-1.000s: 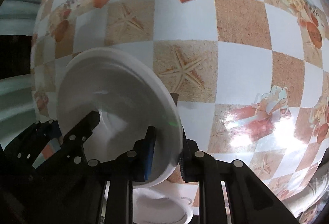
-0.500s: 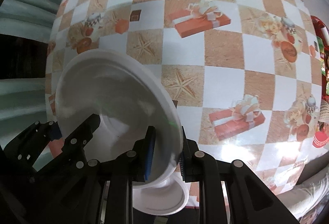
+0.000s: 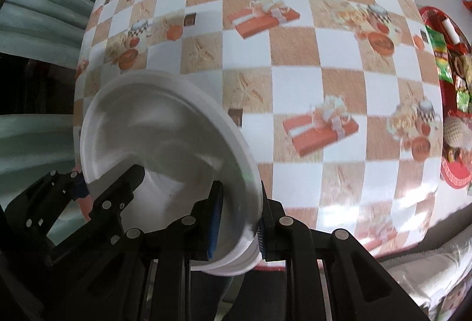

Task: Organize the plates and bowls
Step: 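Carry the white plate toward the stack with both tools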

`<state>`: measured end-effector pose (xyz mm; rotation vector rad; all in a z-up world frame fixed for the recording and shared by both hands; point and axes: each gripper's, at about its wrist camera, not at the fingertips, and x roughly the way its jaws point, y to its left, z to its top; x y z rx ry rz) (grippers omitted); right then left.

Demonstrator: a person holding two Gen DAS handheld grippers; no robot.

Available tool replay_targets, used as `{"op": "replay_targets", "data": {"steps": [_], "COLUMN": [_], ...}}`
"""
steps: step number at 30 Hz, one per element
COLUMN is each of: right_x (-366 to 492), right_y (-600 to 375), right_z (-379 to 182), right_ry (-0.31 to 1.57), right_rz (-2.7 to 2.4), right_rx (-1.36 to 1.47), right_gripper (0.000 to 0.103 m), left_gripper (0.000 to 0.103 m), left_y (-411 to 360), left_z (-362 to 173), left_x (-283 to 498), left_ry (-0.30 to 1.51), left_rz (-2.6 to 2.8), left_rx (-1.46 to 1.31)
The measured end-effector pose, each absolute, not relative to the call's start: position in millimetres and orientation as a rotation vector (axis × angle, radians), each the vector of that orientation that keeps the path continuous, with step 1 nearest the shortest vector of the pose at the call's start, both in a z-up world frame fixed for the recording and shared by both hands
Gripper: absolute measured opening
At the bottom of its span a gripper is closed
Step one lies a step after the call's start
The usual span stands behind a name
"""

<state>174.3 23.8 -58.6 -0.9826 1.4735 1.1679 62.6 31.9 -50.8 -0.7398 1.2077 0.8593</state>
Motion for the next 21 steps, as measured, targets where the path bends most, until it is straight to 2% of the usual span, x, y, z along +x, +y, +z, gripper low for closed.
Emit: {"op": "replay_targets", "data": {"steps": [21], "right_x": [171], "right_y": [-52], "right_z": [-100], "right_ry": [1.619], "right_rz": [0.999], "right_rx": [-0.993], "right_gripper": [0.023], "left_gripper": [0.027], "left_y": [-24], "left_z": [-93], "left_x": [75], "left_ry": [1.368], "left_rz": [0.645], "left_rx": [-0.712]}}
